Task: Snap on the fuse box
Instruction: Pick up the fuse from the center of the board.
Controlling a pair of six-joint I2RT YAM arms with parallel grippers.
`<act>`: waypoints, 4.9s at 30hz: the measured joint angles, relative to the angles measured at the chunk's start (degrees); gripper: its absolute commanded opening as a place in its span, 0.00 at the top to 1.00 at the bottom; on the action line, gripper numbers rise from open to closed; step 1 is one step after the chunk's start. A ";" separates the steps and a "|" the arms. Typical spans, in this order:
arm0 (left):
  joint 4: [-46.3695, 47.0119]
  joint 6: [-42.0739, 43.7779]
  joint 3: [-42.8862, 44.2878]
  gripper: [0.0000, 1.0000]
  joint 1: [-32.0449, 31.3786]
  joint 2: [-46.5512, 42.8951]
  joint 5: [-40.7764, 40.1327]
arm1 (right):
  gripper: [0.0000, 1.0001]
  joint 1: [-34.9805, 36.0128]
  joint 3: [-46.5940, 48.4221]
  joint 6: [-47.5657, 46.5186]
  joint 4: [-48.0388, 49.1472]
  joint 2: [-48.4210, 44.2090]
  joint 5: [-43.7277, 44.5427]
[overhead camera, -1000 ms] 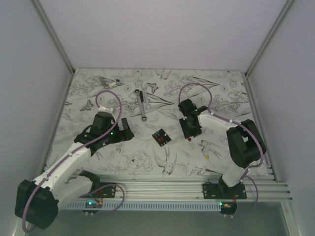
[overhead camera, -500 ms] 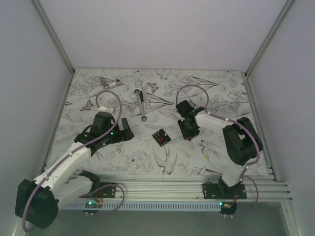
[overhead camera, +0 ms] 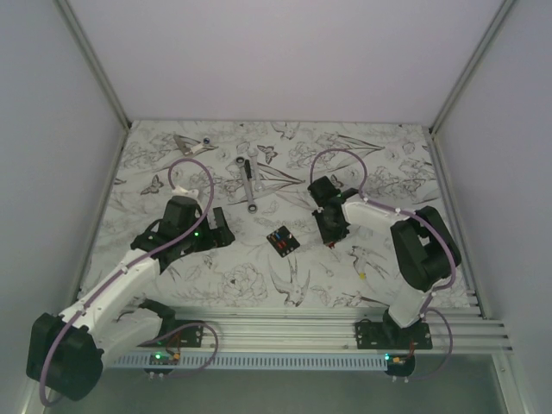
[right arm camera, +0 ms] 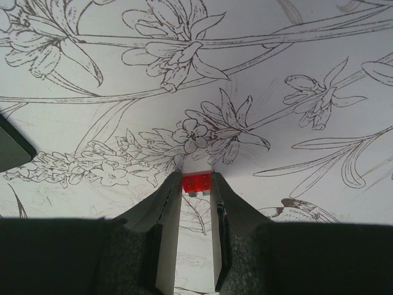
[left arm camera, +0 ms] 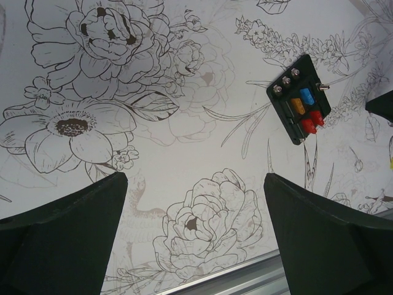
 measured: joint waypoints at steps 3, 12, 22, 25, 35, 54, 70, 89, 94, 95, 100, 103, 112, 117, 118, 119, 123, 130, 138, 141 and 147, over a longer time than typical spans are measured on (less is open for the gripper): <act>0.00 -0.04 0.00 0.00 0.00 0.13 0.04 | 0.77 0.09 -0.57 0.90 0.55 -0.59 0.15; 0.02 -1.57 0.00 0.00 0.04 0.11 0.94 | 0.67 0.11 -0.79 5.60 2.58 -4.37 0.07; 0.04 -2.43 0.00 0.00 0.04 -0.46 2.40 | 0.49 0.31 -0.13 6.93 -0.98 -4.85 1.11; 0.02 -2.40 0.00 0.00 0.04 -0.44 2.40 | 0.48 1.53 -0.22 9.46 -2.51 -5.05 2.86; 0.04 -2.10 0.00 0.00 0.07 0.24 2.40 | 0.54 2.93 -2.45 18.64 -1.97 -5.05 7.78; 0.04 -1.75 0.00 0.00 0.07 0.24 2.40 | 0.63 2.91 -6.23 24.70 1.75 -5.07 7.87; 0.04 -1.75 0.00 0.00 0.07 0.24 2.40 | 0.52 2.82 -5.33 11.45 1.95 -5.16 6.78; 0.04 -1.75 0.00 0.00 0.04 0.09 2.43 | 0.55 2.45 -5.25 -15.82 1.64 -6.62 -3.30; 0.04 -1.73 0.00 0.00 0.07 0.09 2.43 | 0.57 2.43 -5.16 -17.59 1.64 -5.79 -3.13; 0.04 -1.73 0.00 0.00 0.04 0.09 2.43 | 0.57 2.45 -5.14 -17.73 1.68 -5.73 -3.13; 0.04 -1.73 0.00 0.00 0.07 0.09 2.43 | 0.60 2.45 -4.79 -18.75 1.84 -5.53 -3.15; 0.04 -1.73 0.00 0.00 0.07 0.09 2.43 | 0.61 2.40 -4.50 -19.08 2.12 -4.74 -3.19; 0.04 -1.70 0.00 0.00 0.04 0.09 2.43 | 0.63 2.12 -4.11 -19.61 2.27 -3.37 -3.56; 0.07 -1.70 0.00 0.00 0.07 0.09 2.43 | 0.66 2.10 -3.61 -20.00 2.32 -2.89 -3.56; 0.04 -1.70 0.00 0.00 0.07 0.09 2.43 | 0.67 2.10 -3.61 -20.02 2.32 -2.84 -3.56; 0.04 -1.70 0.00 0.00 0.07 0.09 2.43 | 0.67 2.10 -3.56 -20.04 2.29 -2.80 -3.56; 0.04 -1.70 0.00 0.00 0.04 0.09 2.43 | 0.68 2.10 -3.23 -20.15 2.16 -2.45 -3.54; 0.04 -1.70 0.00 0.00 0.07 0.09 2.45 | 0.73 2.08 -3.13 -19.65 2.05 -2.32 -3.52; 0.04 -1.88 0.00 0.00 0.07 0.04 2.62 | 0.72 2.05 -3.13 -16.44 2.27 -2.56 -3.54; 0.09 -2.27 0.00 0.01 0.04 -0.42 2.78 | 0.72 2.05 -3.13 -13.75 2.60 -3.06 -4.15; 1.55 -3.96 -0.07 0.04 -0.76 -1.90 3.54 | 0.71 2.05 -3.08 -4.66 4.76 -7.45 -5.55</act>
